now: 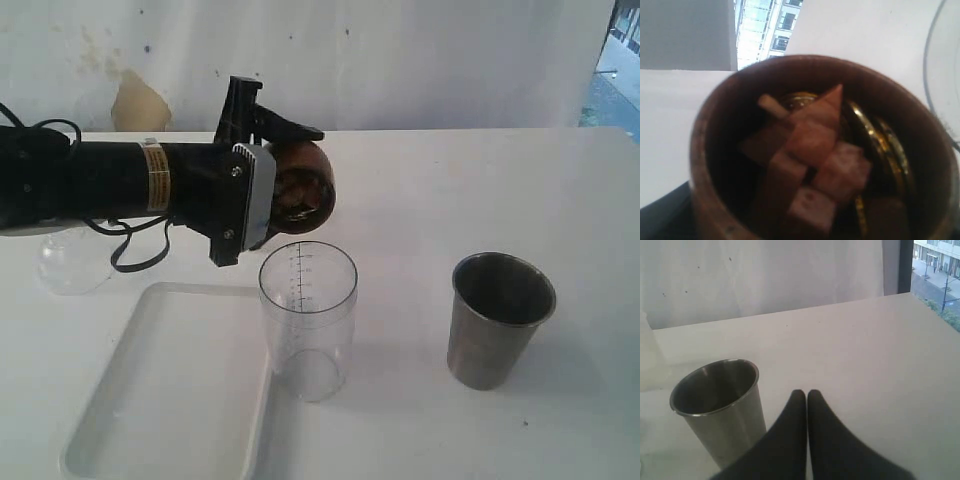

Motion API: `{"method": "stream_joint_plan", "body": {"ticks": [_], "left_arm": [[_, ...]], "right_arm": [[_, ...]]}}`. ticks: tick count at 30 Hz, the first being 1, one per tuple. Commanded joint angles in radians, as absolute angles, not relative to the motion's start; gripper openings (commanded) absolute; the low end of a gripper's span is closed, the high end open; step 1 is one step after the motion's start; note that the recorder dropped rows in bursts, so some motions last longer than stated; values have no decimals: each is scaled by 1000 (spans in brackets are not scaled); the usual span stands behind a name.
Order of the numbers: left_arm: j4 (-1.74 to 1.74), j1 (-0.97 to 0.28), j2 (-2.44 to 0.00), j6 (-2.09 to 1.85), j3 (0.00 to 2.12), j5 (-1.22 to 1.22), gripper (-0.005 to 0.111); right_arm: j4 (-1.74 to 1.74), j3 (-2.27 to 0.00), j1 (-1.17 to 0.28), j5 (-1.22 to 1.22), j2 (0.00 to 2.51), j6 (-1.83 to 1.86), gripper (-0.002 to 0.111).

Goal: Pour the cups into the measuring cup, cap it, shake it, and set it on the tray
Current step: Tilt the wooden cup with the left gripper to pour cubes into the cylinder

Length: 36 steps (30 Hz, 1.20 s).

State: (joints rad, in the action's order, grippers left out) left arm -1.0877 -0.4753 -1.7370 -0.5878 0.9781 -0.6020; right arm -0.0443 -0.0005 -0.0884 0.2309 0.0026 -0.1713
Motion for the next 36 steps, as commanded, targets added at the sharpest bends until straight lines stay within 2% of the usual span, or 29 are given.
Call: {"method": "stream_joint_plan", "body": {"ticks": [1, 29, 36], "left_arm": [[-1079, -479, -1735, -633, 989, -634, 0], [-1138, -479, -1735, -722, 989, -697, 0], [-1121, -479, -1735, -881, 989, -697, 0]], "right_arm": [[-49, 0, -89, 222, 0, -161, 0], [-49, 0, -89, 222, 0, -161, 0], [-49, 0, -89, 222, 0, -161, 0]]}}
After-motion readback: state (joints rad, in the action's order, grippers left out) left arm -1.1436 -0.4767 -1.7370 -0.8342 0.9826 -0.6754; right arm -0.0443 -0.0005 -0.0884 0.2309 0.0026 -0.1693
